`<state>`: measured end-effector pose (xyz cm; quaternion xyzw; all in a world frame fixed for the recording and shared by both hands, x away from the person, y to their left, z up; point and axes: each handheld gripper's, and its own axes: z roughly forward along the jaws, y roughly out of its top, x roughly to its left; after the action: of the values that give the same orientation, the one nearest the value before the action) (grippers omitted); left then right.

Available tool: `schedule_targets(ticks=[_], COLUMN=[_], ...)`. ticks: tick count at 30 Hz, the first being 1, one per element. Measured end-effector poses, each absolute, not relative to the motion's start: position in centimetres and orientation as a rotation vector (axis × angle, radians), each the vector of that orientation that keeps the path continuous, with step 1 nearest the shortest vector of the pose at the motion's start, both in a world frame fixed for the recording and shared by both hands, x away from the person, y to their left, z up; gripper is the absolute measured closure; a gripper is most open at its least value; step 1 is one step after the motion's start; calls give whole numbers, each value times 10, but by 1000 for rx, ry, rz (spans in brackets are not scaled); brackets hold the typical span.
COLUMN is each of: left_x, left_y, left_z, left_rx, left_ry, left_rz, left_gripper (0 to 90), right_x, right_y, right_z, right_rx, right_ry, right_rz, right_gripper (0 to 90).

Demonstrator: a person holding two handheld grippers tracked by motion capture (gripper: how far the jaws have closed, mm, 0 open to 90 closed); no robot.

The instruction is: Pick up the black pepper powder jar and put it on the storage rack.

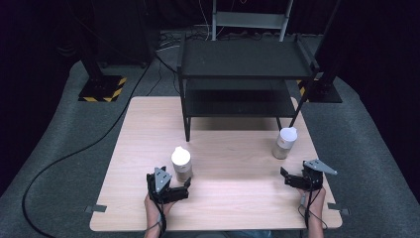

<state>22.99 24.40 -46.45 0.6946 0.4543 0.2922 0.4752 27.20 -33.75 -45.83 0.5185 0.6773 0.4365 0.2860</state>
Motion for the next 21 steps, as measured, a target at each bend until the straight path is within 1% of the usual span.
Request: schedule_targets(ticks=[6, 21], left_x=[235, 250], left_y=[242, 228], left_z=[-464, -463], left_rx=[1699, 1703], left_ry=[1117, 1117], left_rz=[693, 708], left_gripper=[0, 0], right_x=[272, 272], right_y=[-338, -341], right_z=[-459, -460], right_rx=[1387, 1393], right_ry=[1811, 1800], right_rz=[1172, 1194], right_gripper=[0, 0])
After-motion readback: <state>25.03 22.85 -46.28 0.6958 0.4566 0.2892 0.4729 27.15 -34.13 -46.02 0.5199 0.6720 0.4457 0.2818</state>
